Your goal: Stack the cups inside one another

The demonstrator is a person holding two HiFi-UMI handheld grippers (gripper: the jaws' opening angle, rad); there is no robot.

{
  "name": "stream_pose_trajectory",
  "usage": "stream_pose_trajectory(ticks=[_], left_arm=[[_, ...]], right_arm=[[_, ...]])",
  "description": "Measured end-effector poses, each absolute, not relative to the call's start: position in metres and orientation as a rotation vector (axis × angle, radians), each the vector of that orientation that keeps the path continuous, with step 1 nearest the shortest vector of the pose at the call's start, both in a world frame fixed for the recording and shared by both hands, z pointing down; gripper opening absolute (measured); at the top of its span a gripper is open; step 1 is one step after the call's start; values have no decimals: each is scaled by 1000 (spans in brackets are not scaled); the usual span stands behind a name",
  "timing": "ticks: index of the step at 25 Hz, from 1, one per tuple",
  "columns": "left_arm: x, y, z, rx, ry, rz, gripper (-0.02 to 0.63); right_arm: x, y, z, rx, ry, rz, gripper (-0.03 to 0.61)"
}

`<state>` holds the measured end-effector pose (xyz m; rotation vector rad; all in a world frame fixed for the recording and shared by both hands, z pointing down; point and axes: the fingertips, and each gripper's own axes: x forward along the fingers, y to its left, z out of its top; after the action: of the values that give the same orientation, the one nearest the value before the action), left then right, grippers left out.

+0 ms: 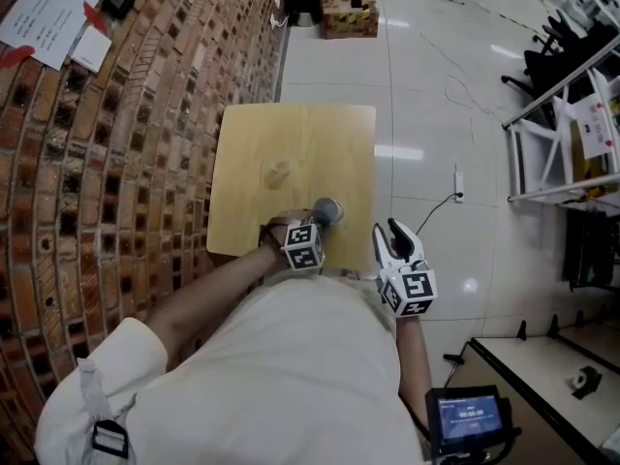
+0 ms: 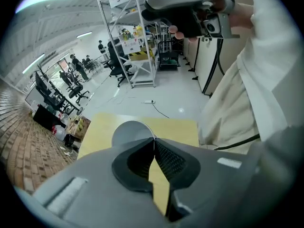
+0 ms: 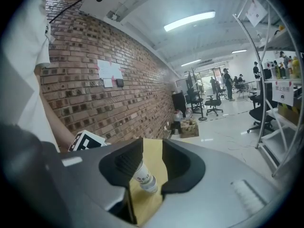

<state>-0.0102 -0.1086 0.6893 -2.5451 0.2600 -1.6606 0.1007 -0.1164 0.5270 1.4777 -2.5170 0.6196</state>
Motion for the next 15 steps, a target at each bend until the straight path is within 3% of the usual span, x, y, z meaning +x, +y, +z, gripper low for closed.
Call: stream_pose_trajectory(ticks=[15], left_arm=[[-6,-107,717,-2488,222,-1772,29]], right_arm=[[114,-123,534,1438,-2529,640,118]])
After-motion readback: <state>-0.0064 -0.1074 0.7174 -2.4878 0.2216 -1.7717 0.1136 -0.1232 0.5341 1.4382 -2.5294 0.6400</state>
